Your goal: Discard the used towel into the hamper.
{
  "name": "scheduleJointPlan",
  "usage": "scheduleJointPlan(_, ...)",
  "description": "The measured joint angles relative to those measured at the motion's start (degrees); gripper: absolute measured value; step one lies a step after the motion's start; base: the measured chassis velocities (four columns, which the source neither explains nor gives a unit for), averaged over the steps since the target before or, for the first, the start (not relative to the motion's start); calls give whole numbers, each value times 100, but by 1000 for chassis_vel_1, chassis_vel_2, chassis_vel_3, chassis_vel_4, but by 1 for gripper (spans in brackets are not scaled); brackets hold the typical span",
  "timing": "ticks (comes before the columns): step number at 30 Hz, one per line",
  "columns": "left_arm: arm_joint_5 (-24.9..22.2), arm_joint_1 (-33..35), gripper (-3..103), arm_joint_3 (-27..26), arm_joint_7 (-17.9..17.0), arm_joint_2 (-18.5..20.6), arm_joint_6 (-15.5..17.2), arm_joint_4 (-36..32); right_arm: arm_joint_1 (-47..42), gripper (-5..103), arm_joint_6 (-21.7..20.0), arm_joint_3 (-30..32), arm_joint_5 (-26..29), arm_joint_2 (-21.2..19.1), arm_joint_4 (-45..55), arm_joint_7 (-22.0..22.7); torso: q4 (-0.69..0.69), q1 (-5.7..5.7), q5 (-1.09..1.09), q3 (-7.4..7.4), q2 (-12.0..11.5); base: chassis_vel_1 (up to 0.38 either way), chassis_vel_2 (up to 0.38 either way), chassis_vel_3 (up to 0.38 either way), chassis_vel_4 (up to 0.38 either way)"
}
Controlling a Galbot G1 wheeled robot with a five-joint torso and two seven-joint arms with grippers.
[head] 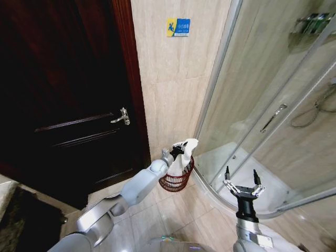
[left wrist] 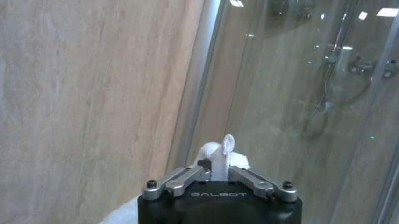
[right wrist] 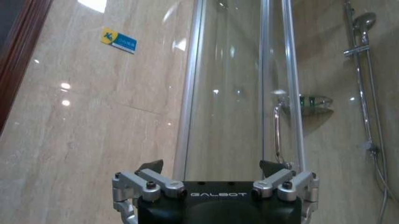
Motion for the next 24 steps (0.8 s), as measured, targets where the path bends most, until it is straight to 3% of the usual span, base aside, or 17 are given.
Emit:
scheduleJointPlan(17,302,-97,2,385,-102,68,-51,359,78,100,33,-42,143,38,-9,-181,0,0,0,0,0,0,0,0,0)
scheduleJointPlan(24,354,-93,2,429,-135,79,-29,404,190,100,183,4,65,74,-10,113,0,0,0,0,0,0,0,0,0)
